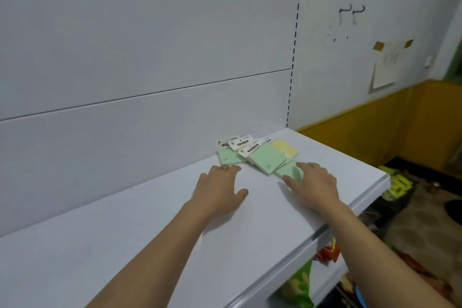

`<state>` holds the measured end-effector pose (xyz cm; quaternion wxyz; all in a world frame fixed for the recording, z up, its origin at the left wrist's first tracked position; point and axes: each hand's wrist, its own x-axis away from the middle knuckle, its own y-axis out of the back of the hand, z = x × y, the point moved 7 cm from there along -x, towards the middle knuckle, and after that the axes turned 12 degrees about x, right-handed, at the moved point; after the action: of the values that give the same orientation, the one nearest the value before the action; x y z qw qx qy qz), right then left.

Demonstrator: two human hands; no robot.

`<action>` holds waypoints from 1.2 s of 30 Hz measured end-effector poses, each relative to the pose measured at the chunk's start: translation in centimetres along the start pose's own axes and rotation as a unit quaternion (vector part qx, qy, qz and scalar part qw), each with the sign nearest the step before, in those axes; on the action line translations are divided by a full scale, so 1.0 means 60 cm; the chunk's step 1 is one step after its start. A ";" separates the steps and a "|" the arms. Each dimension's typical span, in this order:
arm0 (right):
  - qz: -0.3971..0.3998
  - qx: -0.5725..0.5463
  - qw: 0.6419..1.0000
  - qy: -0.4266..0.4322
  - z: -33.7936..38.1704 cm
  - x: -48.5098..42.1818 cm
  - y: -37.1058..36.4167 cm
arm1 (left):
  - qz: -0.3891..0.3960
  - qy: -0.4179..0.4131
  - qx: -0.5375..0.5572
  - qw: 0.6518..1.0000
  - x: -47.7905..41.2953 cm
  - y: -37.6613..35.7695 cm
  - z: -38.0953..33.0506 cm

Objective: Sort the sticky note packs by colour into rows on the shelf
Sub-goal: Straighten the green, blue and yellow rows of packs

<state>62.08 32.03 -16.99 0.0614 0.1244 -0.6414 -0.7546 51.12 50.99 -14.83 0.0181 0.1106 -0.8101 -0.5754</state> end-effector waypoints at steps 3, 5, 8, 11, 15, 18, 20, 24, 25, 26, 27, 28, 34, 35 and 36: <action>-0.039 -0.022 0.999 -0.004 -0.022 -0.024 -0.006 | 0.016 0.010 0.007 1.000 -0.031 -0.033 -0.032; -0.043 -0.013 0.999 0.011 -0.021 -0.033 -0.013 | 0.009 0.012 0.013 1.000 -0.048 -0.049 -0.046; -0.040 -0.017 0.999 0.021 -0.022 -0.043 -0.022 | 0.003 0.035 0.028 0.999 -0.073 -0.065 -0.055; -0.049 -0.036 0.998 0.023 -0.031 -0.045 -0.023 | 0.017 0.063 0.018 0.998 -0.089 -0.083 -0.062; -0.055 -0.050 0.997 0.023 -0.038 -0.047 -0.024 | 0.020 0.099 0.022 0.995 -0.106 -0.094 -0.070; -0.058 -0.055 0.997 0.024 -0.039 -0.047 -0.023 | 0.000 0.125 0.081 0.989 -0.111 -0.091 -0.069; -0.060 -0.060 0.996 0.030 -0.039 -0.044 -0.022 | -0.020 0.135 0.118 0.984 -0.113 -0.090 -0.066; -0.060 -0.078 0.994 0.038 -0.039 -0.036 -0.018 | -0.056 0.177 0.231 0.955 -0.118 -0.091 -0.058; -0.061 -0.080 0.994 0.039 -0.039 -0.035 -0.017 | -0.061 0.195 0.287 0.936 -0.119 -0.094 -0.055; -0.062 -0.081 0.994 0.040 -0.039 -0.035 -0.017 | -0.075 0.210 0.358 0.906 -0.122 -0.099 -0.050; -0.062 -0.083 0.994 0.040 -0.039 -0.034 -0.017 | -0.098 0.224 0.427 0.870 -0.126 -0.107 -0.040; -0.062 -0.083 0.994 0.041 -0.039 -0.035 -0.017 | -0.118 0.237 0.476 0.839 -0.130 -0.116 -0.029; -0.062 -0.075 0.994 0.041 -0.040 -0.040 -0.021 | -0.182 0.226 0.570 0.768 -0.119 -0.101 -0.038; -0.061 -0.073 0.995 0.040 -0.040 -0.041 -0.022 | -0.195 0.226 0.572 0.764 -0.115 -0.097 -0.038; -0.059 -0.073 0.995 0.041 -0.040 -0.042 -0.022 | -0.209 0.226 0.571 0.761 -0.110 -0.092 -0.035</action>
<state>65.22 30.58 -18.35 0.0521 0.1876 -0.5731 -0.7961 58.78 48.61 -18.66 0.0131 0.3936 -0.9180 0.0459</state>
